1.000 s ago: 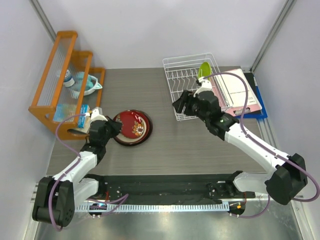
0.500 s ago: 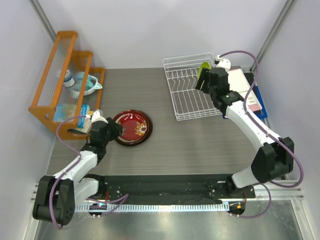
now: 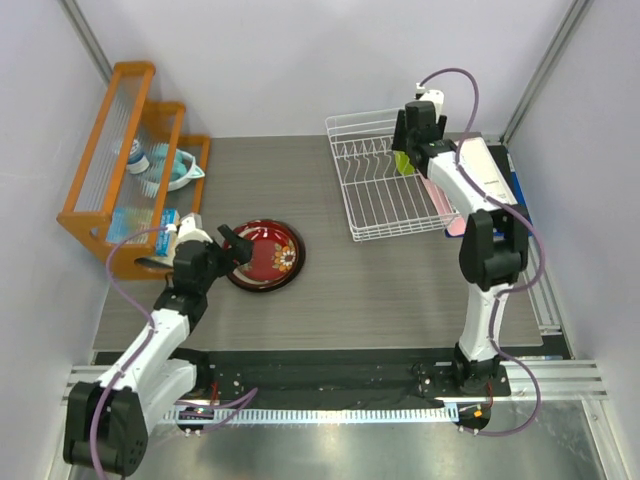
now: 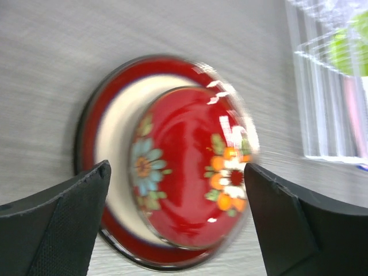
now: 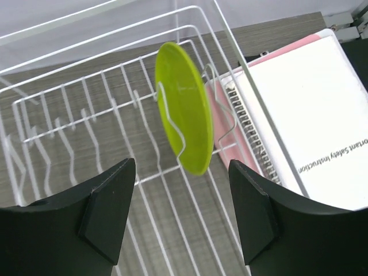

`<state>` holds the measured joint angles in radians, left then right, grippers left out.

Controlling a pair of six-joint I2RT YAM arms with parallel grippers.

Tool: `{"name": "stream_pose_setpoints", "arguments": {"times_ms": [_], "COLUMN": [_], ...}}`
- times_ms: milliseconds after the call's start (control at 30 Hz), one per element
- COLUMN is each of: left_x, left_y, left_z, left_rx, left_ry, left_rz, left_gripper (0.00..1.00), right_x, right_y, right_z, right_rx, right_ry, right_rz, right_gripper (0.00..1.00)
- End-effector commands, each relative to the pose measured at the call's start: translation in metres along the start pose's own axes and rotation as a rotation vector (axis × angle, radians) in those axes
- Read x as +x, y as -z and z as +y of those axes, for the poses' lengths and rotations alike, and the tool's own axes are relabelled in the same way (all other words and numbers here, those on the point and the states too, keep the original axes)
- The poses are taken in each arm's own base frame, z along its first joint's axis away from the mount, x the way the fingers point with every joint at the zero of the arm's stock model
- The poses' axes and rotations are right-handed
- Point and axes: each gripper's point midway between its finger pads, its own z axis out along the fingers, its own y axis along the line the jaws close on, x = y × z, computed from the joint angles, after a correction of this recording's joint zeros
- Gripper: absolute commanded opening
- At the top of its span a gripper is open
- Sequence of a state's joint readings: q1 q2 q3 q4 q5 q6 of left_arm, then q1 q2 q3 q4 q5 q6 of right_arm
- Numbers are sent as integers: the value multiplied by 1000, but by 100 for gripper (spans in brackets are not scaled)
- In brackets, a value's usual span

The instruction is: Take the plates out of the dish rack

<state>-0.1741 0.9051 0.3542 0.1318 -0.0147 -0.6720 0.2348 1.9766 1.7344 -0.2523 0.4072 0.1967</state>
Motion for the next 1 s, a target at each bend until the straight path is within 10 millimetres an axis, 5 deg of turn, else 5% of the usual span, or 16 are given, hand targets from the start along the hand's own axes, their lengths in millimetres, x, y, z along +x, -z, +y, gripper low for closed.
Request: {"name": "stream_pose_setpoints", "arguments": {"times_ms": [0, 33, 67, 300, 400, 467, 533, 800, 967], "left_x": [-28, -29, -33, -36, -37, -37, -35, -23, -23], "left_y": [14, 16, 17, 16, 15, 14, 13, 7, 6], "left_z": [-39, -42, -46, -56, -57, -58, -57, -51, -50], "left_rx": [146, 160, 172, 215, 219, 221, 221, 208, 197], "left_ry": [-11, -16, -20, -15, -12, -11, -9, 0, 1], "left_rz": [-43, -44, -51, -47, -49, -49, -44, -10, -1], "left_gripper": [99, 99, 99, 99, 99, 100, 99, 100, 99], "right_x": [-23, -32, -17, 2, 3, 6, 4, -20, -61], "right_y": [-27, -31, -43, -71, -73, -74, -73, -54, -9], "right_z": [-11, -12, -11, -13, -11, -10, -8, -21, -26], "right_rx": [69, 71, 77, 83, 72, 63, 55, 138, 257], "right_ry": [66, 65, 84, 107, 118, 129, 144, 198, 222], "right_rz": [-38, -54, -15, 22, 26, 30, 29, -33, -180], "right_gripper": [72, 72, 71, 60, 36, 11, 3, 1, 1]}}
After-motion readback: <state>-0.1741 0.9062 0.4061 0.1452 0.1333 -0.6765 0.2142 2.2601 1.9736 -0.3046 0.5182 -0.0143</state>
